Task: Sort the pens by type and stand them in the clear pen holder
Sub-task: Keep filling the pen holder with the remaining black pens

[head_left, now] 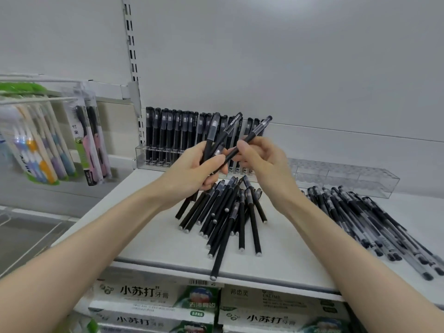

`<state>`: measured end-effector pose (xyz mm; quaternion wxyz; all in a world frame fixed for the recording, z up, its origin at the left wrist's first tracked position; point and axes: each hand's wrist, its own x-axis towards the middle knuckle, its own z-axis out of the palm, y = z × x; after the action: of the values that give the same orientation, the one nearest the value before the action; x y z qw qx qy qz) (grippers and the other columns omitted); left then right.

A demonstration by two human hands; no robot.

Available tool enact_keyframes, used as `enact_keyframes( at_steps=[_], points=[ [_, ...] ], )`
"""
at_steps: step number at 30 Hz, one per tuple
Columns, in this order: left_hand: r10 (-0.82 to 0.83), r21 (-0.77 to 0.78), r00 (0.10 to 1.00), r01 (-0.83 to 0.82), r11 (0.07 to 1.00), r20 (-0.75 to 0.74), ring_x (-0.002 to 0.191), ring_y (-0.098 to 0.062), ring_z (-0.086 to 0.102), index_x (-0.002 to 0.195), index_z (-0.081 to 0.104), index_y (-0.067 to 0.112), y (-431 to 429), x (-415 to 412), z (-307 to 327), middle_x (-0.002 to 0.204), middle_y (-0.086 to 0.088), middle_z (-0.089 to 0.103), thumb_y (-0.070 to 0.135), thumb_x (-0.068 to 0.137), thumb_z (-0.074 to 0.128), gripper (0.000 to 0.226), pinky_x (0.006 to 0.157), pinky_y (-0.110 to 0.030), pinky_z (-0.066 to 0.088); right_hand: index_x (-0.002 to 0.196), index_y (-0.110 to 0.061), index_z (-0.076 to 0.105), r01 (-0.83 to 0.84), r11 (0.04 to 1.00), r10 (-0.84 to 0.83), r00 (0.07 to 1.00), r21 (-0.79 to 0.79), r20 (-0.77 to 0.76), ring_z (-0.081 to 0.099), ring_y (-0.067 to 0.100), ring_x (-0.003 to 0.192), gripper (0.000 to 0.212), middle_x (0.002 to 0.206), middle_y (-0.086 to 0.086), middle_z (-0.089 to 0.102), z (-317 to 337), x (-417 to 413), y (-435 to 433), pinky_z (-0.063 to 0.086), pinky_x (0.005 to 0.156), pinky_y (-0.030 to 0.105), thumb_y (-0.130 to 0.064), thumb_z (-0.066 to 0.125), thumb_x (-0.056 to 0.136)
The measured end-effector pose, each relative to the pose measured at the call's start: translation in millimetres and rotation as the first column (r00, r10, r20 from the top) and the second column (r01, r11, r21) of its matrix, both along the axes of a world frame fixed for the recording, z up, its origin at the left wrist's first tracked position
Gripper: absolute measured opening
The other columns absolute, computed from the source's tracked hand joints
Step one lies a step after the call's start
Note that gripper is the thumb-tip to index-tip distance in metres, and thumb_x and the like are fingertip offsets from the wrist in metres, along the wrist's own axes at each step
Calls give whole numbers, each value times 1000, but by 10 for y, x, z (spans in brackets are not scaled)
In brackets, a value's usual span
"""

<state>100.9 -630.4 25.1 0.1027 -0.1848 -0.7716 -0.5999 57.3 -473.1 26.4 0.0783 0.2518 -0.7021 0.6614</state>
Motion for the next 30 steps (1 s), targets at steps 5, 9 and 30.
enact_keyframes(
  at_steps=[5,9,30],
  points=[
    [24,-44,999,-26,999,-31,56,-11,51,99,48,9,-144,-265,60,68,4,59,20,101,41,14,54,-24,45,94,-5,60,126,976,-123,992,-178,28,65,15,65,9,75,6,69,204,-198,-196,56,68,25,-15,58,94],
    [133,69,989,-129,989,-63,56,-11,47,109,48,23,-371,-522,38,71,0,50,29,100,39,14,62,-26,48,91,-10,58,215,954,-224,974,-210,-19,61,12,58,4,69,1,67,293,-364,-263,55,64,25,-11,56,95],
    [-2,175,1000,-3,985,25,44,-14,29,91,52,6,-355,-754,-161,57,-4,38,25,99,42,23,42,-25,28,147,-22,20,553,810,-401,766,196,-502,62,10,68,73,94,-1,59,203,-798,-256,49,64,16,-10,63,89]
  ],
)
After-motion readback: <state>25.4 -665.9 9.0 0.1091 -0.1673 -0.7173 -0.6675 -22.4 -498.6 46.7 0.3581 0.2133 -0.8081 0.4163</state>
